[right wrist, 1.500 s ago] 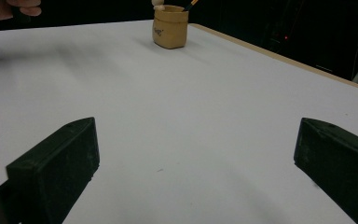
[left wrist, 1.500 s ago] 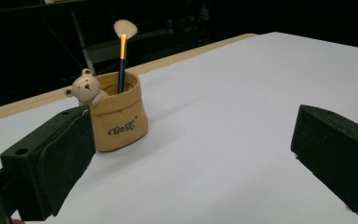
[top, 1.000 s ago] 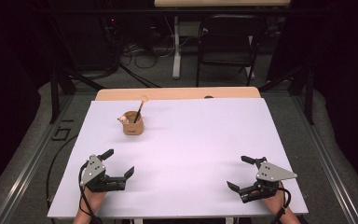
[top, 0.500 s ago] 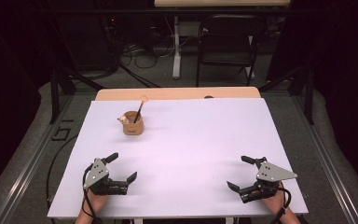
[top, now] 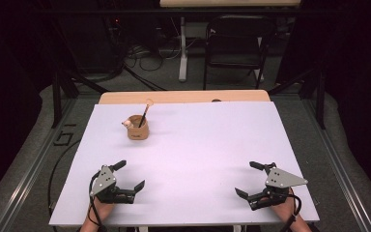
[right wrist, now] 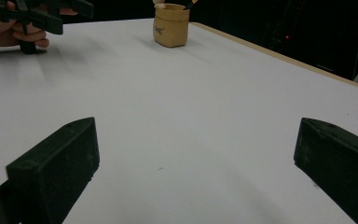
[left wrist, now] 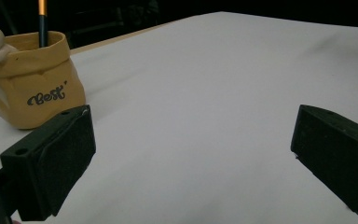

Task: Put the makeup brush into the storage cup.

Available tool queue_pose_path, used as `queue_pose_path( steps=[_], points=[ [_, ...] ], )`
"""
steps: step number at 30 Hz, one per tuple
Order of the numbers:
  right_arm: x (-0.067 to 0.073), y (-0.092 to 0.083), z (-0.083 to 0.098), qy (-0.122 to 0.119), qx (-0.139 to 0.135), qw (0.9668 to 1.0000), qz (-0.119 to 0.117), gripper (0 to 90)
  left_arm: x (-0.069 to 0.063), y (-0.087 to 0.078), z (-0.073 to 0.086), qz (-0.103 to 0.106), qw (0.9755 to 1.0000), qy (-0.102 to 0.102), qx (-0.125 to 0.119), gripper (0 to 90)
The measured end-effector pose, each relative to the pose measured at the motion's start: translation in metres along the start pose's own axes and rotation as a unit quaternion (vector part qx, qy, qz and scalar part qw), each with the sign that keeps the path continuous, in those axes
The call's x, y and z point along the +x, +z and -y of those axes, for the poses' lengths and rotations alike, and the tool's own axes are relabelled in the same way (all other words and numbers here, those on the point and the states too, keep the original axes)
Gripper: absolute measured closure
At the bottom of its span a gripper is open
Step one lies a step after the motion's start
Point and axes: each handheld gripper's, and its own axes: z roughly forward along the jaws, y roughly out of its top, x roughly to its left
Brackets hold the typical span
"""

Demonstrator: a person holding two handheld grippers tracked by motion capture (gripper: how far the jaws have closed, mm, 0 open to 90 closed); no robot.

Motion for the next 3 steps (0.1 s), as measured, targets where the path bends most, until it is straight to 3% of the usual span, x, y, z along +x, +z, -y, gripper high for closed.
queue_pose_path(
  steps=[3],
  points=[
    [-0.0005,0.0003,-0.0001,-0.002,0.001,1.0,0.001,0.0,0.0009,-0.0001,0.0003,-0.002,1.0,-0.003,-0.001,0.0]
  ],
)
